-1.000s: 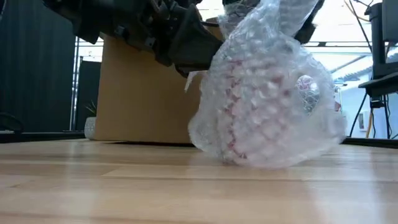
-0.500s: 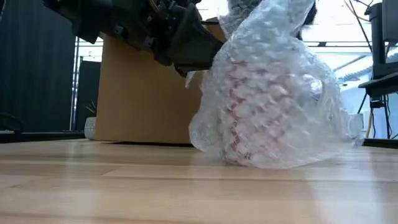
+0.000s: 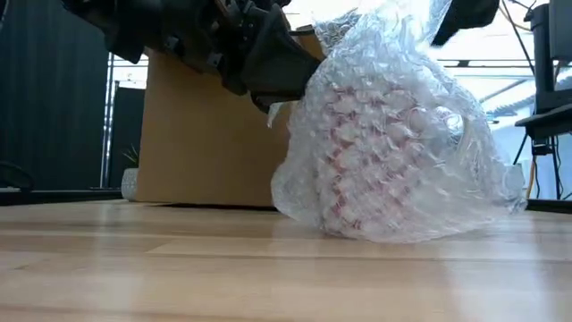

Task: Wrap mug
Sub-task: Wrap the red mug with bubble wrap

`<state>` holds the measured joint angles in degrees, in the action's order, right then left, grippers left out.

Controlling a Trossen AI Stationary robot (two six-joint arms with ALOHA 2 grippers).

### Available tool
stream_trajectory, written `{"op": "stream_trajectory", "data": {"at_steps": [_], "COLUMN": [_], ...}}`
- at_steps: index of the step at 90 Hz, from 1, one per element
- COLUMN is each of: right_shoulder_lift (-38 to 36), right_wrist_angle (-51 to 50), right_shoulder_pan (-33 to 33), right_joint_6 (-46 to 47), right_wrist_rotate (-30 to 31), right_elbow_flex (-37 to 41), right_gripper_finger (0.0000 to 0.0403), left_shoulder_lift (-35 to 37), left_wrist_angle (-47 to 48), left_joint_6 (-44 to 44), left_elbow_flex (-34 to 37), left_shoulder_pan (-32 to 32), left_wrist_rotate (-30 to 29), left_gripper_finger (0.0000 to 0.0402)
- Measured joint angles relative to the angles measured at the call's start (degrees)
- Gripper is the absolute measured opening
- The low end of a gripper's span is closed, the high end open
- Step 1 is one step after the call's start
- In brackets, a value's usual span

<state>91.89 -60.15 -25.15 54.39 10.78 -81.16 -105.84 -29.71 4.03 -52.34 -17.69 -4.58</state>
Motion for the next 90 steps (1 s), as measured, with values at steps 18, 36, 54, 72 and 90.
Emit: {"op": "stream_trajectory", "data": {"at_steps": [18,36,54,72,90], "right_shoulder_lift": [0.41,1.58,6.09,10.07,12.42], "right_wrist_angle": [13.15,19.2,20.92,17.57,15.97], "right_shoulder_pan": [-0.07,-0.32,-0.41,1.8,4.4], "right_joint_6": [0.87,3.08,3.44,4.17,3.25], "right_wrist_rotate": [-0.43,0.5,1.59,1.92,2.01], "right_elbow_flex": [5.95,7.89,7.89,7.56,7.56], "right_gripper_finger": [0.022,0.0302,0.0337,0.0341,0.0341], "left_shoulder_lift": [0.0,0.0,0.01,0.0,0.0], "left_wrist_angle": [0.02,0.04,0.02,-0.05,-0.05], "left_joint_6": [0.17,0.22,0.41,1.66,1.62], "left_elbow_flex": [0.0,0.0,0.02,0.0,0.0], "left_shoulder_pan": [0.04,0.04,0.04,0.09,0.07], "left_wrist_rotate": [0.64,1.1,1.1,1.29,1.4], "left_gripper_finger": [0.0,0.0,0.0,0.0,0.0]}}
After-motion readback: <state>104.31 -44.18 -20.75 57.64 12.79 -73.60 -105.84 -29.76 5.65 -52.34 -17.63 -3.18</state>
